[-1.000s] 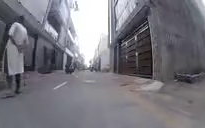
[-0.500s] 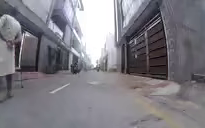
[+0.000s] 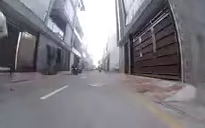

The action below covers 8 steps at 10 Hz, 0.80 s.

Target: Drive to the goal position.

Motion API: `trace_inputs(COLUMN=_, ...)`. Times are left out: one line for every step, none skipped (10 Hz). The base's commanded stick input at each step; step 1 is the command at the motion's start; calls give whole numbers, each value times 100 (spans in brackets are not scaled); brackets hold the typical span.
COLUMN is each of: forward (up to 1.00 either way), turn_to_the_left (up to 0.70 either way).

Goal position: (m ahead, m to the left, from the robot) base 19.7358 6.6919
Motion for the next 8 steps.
trace_inputs(forward=100, turn_to_the_left=0)
trace_inputs(forward=100, turn_to_the_left=0)
trace_inputs(forward=100, turn_to_the_left=0)
trace_inputs(forward=100, turn_to_the_left=0)
trace_inputs(forward=100, turn_to_the_left=0)
trace_inputs(forward=100, turn_to_the_left=0)
trace_inputs(forward=100, turn_to_the_left=0)
trace_inputs(forward=100, turn_to_the_left=0)
